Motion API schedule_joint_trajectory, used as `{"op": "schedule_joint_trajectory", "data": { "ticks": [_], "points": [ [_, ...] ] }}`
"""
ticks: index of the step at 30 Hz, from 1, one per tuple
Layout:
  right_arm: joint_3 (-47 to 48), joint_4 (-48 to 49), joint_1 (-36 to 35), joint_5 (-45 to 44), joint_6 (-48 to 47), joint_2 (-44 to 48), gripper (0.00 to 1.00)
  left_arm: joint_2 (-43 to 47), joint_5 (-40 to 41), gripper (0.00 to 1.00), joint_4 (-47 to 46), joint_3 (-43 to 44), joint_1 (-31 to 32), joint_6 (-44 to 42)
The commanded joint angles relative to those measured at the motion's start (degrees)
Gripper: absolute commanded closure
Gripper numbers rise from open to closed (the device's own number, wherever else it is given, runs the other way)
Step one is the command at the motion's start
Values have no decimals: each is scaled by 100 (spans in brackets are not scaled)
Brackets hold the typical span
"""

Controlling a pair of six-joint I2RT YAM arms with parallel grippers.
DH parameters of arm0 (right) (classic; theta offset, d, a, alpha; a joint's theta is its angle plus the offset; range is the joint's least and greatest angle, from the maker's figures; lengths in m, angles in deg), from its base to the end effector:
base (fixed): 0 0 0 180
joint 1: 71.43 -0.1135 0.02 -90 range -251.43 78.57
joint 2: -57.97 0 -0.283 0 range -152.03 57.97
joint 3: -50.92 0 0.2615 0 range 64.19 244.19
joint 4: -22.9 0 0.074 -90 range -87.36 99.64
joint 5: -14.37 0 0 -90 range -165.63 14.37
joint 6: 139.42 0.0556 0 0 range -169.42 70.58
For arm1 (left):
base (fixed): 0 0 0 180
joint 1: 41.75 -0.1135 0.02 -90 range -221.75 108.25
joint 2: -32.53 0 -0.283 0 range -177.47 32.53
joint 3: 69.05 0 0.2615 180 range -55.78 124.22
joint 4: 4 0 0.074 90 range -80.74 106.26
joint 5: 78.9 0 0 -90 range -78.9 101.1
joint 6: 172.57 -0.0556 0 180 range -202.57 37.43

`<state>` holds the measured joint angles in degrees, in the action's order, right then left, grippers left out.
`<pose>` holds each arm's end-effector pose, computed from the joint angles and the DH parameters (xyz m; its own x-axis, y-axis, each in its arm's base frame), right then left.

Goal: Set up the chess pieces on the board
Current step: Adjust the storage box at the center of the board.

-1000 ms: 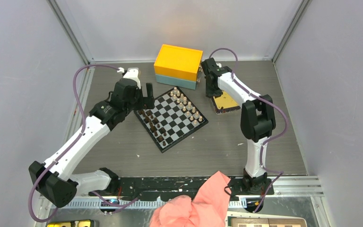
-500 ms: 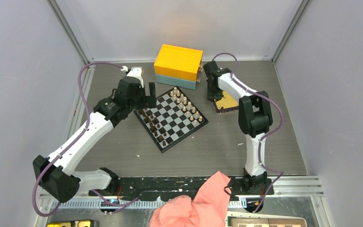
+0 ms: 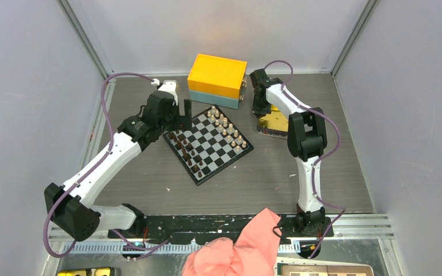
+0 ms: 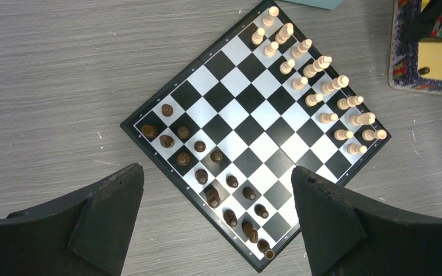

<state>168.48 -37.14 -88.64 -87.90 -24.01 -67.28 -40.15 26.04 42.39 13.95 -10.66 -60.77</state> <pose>0.4726 0.1340 0.1909 -0.8895 0.1634 -0.4267 0.1877 0.9821 -0.0150 0.2611 -0.1407 0.3553 -0.5872 -0.0649 -0.8069 0.1103 0.9811 -0.1592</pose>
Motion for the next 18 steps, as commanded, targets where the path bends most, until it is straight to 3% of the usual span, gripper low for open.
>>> {"op": "schedule_joint_trajectory", "data": {
  "ticks": [1, 9, 18],
  "points": [
    [781, -130, 89, -228, 568, -256, 99, -51, -7, 1, -152, 268, -9, -134],
    [1338, 49, 342, -401, 2049, -577, 99, -150, 5, 1, -111, 311, -13, -194],
    [1758, -242, 643, -1067, 4508, -820, 99, -242, -26, 1, -131, 378, -8, -148]
  ]
}}
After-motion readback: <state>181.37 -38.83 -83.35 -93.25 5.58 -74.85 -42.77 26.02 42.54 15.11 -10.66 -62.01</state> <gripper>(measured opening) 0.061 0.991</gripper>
